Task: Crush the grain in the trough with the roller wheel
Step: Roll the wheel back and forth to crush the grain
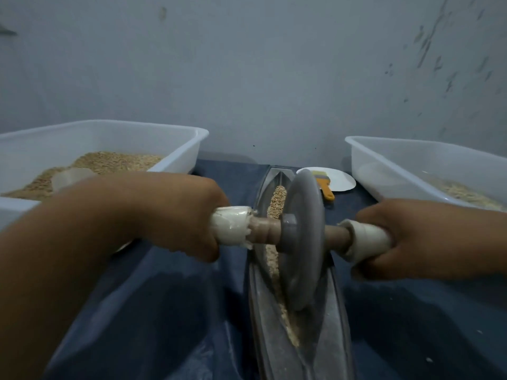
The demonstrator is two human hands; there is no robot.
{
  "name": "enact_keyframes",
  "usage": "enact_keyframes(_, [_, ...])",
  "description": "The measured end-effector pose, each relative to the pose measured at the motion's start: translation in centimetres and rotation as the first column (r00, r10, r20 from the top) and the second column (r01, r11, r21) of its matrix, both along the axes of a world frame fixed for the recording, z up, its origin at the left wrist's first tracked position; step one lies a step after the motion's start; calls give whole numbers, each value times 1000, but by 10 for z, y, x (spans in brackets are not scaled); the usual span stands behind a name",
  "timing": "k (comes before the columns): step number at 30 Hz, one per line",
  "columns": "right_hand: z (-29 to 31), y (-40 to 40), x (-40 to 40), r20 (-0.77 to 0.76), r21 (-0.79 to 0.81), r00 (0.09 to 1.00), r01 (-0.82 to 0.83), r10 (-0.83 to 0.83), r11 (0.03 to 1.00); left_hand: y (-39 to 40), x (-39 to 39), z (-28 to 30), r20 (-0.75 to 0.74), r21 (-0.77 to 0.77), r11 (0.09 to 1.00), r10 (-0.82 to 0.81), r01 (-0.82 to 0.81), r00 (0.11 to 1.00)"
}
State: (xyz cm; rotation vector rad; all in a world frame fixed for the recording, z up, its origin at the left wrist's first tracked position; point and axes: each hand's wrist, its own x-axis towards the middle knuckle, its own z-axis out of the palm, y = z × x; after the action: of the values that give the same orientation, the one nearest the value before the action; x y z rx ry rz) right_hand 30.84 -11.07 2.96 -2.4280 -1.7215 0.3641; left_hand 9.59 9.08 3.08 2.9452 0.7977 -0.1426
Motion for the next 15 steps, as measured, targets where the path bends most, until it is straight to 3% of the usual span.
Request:
enact_keyframes(2, [5, -5, 0, -198, -113, 980, -33, 10, 993, -4, -4, 6, -15, -52, 998, -21, 20, 1000])
enact_keyframes(4, [4, -4, 0, -229, -94, 973, -39, 17, 995, -3, 0, 4, 36, -15, 1000, -20, 21, 999])
enact_keyframes(6, [-5, 2, 1, 15, 68, 1000, 19, -20, 998, 2, 8, -6, 118, 44, 999, 11, -16, 993])
enact_keyframes(9, [-23, 19, 1, 443, 346, 879, 17, -179, 938, 12, 21, -27, 283, 188, 977, 47, -103, 958])
enact_keyframes(12, [-30, 26, 6, 471, 401, 864, -29, -179, 916, 16, 25, -34, 387, 251, 959, 25, -131, 922])
enact_keyframes(15, [-21, 16, 13, 285, 311, 955, -16, -77, 950, 13, 19, -23, 248, 198, 979, -9, -42, 969])
